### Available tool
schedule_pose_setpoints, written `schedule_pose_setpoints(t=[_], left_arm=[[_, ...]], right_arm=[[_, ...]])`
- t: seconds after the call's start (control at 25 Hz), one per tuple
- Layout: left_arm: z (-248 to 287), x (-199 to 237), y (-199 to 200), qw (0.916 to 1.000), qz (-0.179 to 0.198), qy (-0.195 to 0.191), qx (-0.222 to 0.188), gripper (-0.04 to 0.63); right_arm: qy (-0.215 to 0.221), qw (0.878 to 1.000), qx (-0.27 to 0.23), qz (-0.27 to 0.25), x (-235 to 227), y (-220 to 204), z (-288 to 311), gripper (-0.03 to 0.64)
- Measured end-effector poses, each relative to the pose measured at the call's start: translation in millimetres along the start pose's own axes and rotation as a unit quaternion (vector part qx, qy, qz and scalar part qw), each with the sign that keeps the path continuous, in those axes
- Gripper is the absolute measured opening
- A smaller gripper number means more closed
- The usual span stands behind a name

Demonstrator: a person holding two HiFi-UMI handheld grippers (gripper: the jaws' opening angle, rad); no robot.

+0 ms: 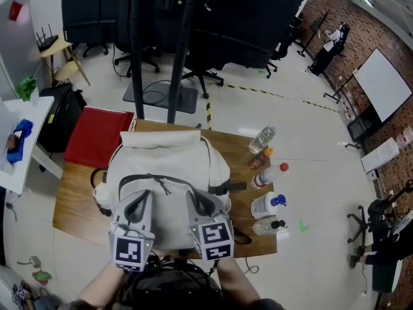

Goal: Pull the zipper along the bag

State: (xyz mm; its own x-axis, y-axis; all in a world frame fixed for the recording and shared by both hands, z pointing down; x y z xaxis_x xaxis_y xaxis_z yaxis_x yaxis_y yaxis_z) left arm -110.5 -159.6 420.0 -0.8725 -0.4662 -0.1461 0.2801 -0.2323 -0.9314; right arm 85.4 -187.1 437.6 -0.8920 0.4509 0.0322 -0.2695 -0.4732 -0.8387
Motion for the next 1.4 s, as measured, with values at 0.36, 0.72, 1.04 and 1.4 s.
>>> schedule_pose_setpoints(t=[0.36, 0.72, 1.04, 1.4], left_arm=[[-2, 0, 22, 0.9879, 0.134, 0.072, 0.03, 0.134], [12, -4, 22, 0.9211, 0.369, 0.11, 0.055, 0.238], [36, -18, 24, 0.8466, 0.513, 0.122, 0.072, 0.239], [51, -29, 16, 0.8, 0.577, 0.13, 0.099, 0.154]], right_arm=[[0.011, 1.0, 0.003, -0.001, 0, 1, -4, 0.077], [0.017, 1.0, 0.002, -0.003, -2, 1, -4, 0.077], [0.015, 1.0, 0.008, -0.009, -4, -2, -4, 0.077], [0.022, 1.0, 0.002, -0.013, -2, 8, -7, 0.077]])
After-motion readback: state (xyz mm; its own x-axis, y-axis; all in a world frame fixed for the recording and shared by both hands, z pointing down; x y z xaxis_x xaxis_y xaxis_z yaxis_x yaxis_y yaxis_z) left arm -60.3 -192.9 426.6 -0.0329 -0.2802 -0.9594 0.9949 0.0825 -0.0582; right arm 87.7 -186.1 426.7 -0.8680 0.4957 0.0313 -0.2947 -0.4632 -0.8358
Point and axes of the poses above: the fingertips, and each gripper's own axes: z forward along the fingers, x to its left, y out of its top, the point moved 10 cm from there along -z, backward along the fingers, and after that the axes turned 12 degrees about x, right-handed, at the moved point
